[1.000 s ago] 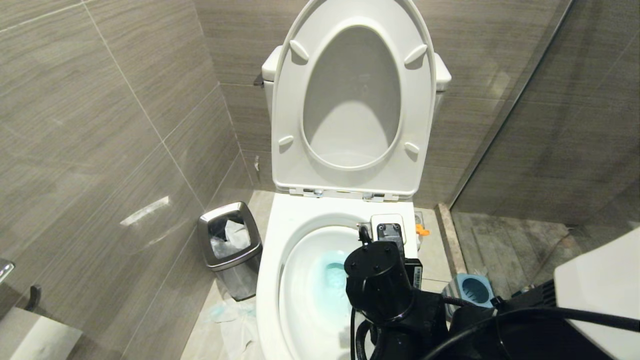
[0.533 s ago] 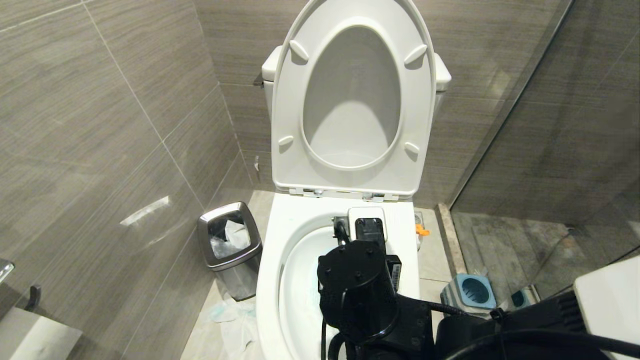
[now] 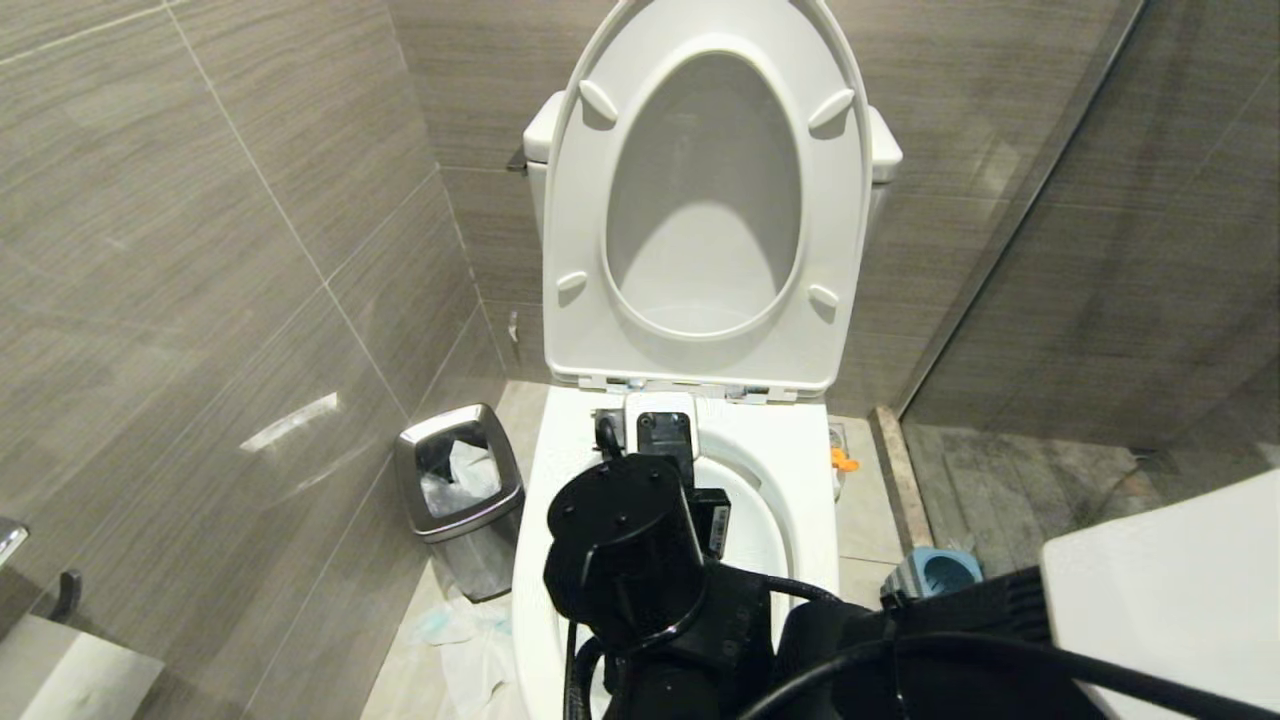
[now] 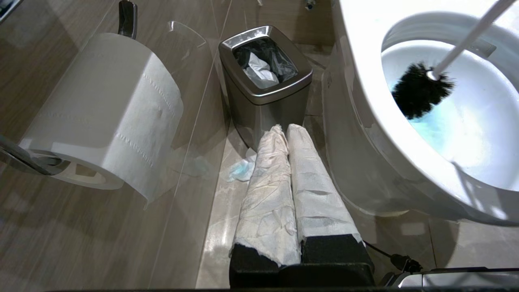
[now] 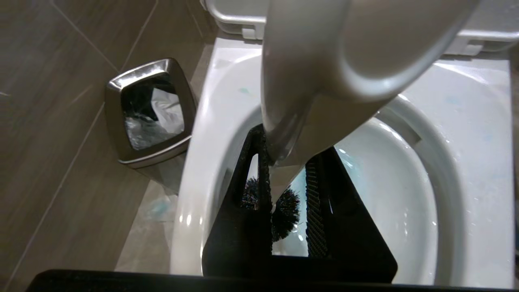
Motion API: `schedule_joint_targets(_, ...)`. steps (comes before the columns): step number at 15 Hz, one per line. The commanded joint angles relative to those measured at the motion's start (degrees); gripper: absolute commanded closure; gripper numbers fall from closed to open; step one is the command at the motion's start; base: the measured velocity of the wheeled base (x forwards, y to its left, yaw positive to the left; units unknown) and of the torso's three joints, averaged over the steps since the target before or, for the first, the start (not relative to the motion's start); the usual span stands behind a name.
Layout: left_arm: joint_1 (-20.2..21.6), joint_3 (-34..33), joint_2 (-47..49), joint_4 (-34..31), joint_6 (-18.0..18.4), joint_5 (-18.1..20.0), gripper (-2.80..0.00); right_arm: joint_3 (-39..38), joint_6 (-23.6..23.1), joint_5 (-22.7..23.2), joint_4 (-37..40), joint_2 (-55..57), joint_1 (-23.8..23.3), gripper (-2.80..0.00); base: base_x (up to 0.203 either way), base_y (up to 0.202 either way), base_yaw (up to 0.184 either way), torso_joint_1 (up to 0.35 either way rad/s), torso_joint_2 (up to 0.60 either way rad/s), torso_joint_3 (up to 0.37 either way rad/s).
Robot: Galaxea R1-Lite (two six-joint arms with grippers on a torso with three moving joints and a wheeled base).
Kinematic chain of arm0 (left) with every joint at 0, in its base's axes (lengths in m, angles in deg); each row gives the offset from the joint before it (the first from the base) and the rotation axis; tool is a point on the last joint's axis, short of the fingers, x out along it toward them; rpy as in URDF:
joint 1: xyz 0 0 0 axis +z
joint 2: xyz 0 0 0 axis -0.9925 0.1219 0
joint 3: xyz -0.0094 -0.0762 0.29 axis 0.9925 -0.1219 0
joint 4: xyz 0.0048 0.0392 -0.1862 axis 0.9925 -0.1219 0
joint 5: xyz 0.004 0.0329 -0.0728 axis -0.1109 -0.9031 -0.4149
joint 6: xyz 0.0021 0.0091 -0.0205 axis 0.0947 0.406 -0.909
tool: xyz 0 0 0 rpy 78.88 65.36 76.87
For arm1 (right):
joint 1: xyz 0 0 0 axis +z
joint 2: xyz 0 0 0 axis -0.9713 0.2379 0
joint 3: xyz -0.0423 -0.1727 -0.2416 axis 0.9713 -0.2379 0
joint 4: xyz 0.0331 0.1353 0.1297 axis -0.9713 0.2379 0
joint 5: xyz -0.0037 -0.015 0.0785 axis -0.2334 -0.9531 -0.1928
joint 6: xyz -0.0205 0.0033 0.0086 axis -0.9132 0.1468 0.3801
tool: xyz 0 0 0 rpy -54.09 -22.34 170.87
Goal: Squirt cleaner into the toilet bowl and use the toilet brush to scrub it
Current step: Scrub the toilet bowl
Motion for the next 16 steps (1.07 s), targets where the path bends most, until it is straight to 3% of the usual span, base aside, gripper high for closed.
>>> schedule_joint_targets(1, 0.0, 0.0, 0.0, 0.0, 0.0, 0.0, 0.0, 5.5, 0.1, 0.3, 0.9, 5.7, -0.7, 0.0, 0.0, 0.0, 0.0, 0.0, 0.0, 0.0)
schedule_joint_targets(10, 0.0, 0.0, 0.0, 0.0, 0.0, 0.0, 0.0, 17.5, -3.5, 1.6, 1.4, 14.6, -10.6, 0.0, 0.0, 0.0, 0.0, 0.0, 0.0, 0.0)
schedule_joint_targets(16, 0.0, 0.0, 0.0, 0.0, 0.0, 0.0, 0.0, 14.1, -4.6, 1.7, 1.2, 11.4, -16.8, 0.0, 0.0, 0.0, 0.0, 0.0, 0.0, 0.0)
